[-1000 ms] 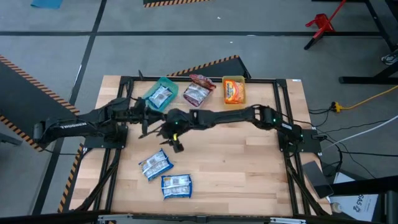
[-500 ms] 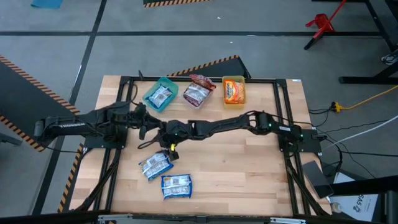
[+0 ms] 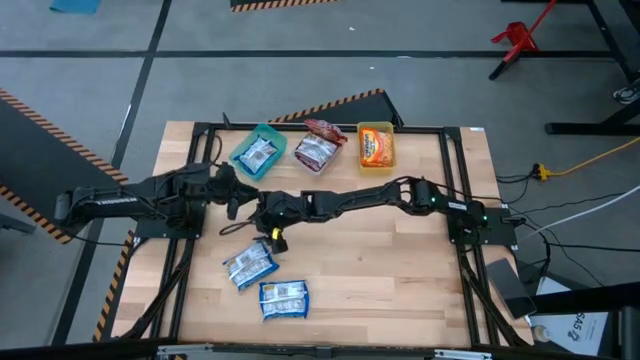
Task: Sort Maruchan noodles
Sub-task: Put the top blue noodle pack into the blue bin
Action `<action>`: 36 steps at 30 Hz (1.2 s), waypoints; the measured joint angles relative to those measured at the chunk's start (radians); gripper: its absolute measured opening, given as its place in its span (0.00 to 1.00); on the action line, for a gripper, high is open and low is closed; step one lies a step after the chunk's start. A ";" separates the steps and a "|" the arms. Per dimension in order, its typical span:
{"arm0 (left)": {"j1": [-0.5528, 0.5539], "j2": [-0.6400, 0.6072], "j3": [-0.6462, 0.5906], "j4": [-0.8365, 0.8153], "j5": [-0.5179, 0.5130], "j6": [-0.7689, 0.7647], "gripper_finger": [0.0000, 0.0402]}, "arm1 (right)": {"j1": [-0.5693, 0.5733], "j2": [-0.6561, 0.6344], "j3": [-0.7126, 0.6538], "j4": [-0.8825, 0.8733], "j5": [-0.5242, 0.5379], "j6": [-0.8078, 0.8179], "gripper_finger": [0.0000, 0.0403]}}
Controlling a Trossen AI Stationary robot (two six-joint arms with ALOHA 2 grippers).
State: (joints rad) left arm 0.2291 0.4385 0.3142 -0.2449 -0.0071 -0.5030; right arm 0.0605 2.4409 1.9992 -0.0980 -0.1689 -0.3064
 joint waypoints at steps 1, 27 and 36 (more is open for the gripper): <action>0.002 -0.001 0.001 -0.019 -0.057 -0.009 0.25 | -0.006 -0.007 0.005 -0.052 0.004 0.004 0.68; 0.002 -0.049 0.117 -0.215 -0.320 0.005 0.25 | 0.015 -0.282 0.137 -0.381 -0.198 0.012 0.68; 0.002 -0.093 0.374 -0.228 -0.357 0.144 0.25 | 0.083 -0.229 -0.110 0.220 -0.112 0.090 0.68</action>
State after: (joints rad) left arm 0.2310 0.3452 0.6879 -0.4730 -0.3643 -0.3594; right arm 0.1435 2.2114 1.8892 0.1224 -0.2808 -0.2168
